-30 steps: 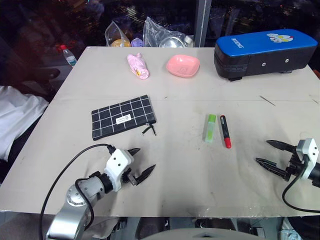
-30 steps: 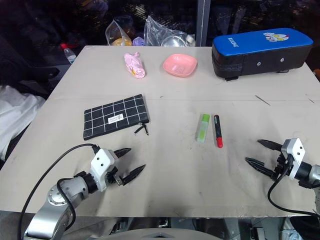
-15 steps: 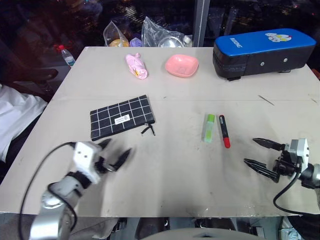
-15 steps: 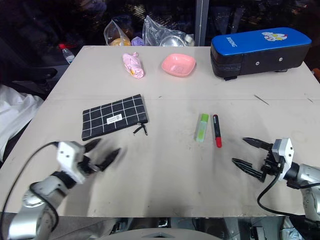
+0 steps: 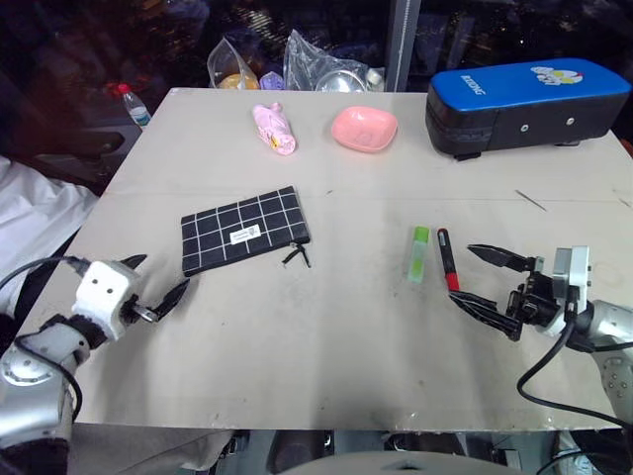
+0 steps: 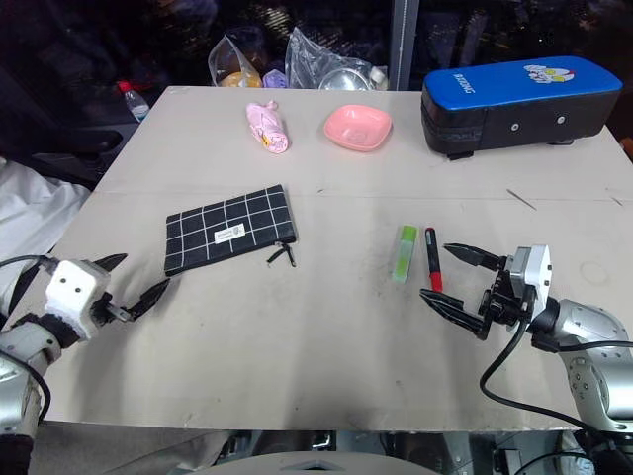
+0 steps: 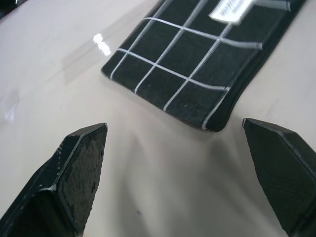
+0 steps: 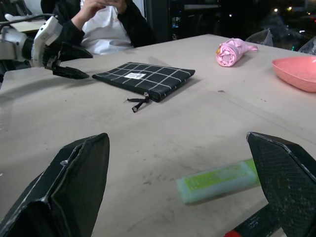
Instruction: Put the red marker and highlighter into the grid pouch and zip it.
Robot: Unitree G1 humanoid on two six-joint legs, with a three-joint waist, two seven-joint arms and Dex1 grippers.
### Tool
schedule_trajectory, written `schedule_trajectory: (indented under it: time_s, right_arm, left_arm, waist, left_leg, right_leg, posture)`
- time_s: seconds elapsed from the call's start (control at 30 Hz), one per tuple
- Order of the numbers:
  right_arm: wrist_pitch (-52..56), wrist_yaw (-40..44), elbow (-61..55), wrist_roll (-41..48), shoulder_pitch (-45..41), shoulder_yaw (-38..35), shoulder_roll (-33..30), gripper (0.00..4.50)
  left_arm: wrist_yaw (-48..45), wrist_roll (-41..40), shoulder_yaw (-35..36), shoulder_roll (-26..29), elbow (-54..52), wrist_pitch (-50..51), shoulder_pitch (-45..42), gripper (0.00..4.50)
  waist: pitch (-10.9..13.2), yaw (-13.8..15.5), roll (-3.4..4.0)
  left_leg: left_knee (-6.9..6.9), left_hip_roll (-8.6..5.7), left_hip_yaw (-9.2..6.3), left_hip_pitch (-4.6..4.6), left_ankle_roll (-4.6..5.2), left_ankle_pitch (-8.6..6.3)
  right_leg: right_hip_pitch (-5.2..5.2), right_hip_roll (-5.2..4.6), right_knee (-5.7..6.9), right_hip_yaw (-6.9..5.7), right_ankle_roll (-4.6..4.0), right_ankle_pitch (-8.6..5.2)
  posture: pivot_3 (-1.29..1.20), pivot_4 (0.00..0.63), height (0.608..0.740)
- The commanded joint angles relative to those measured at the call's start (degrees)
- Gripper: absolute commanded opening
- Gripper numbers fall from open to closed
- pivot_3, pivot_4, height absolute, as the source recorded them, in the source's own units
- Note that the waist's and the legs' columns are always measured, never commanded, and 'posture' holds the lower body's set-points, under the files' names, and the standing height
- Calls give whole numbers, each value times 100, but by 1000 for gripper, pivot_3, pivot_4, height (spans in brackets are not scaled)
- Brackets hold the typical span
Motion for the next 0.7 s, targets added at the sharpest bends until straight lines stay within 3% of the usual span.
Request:
schedule_trajectory:
  time_s: [0.03,0.27,0.43,0.7]
  right_arm:
    - [-114,-39,-132,11,55,-126,-5,4500]
    - [-201,-116,-171,-38,182,-136,37,4500]
    - [-264,-118,-138,-75,211,-150,9,4500]
    - [-323,-20,-25,-95,189,-194,-45,4500]
  left_arm:
    - [86,481,-149,427,865,-990,-454,4464]
    - [162,866,-470,803,1967,-1891,-908,4464]
    - [208,958,-739,777,2262,-2133,-1263,4464]
    - [-202,-110,-241,713,1924,-1752,-851,4464]
  waist:
    - [0,-17,0]
    - [-1,-154,-4]
    - [0,-147,0]
    - [-1,-164,-3]
  left_leg:
    - [-5,0,1,0,-1,0]
    - [-39,-4,3,0,-5,5]
    - [-53,-2,1,4,4,28]
    - [-46,0,2,2,5,32]
  right_leg:
    - [-1,-4,0,0,0,0]
    - [-4,-11,-14,-8,8,5]
    - [-6,-10,-5,-24,15,8]
    - [-2,-11,-2,-39,18,10]
  posture:
    - [0,150,737]
    - [0,150,737]
    - [0,150,737]
    - [0,150,737]
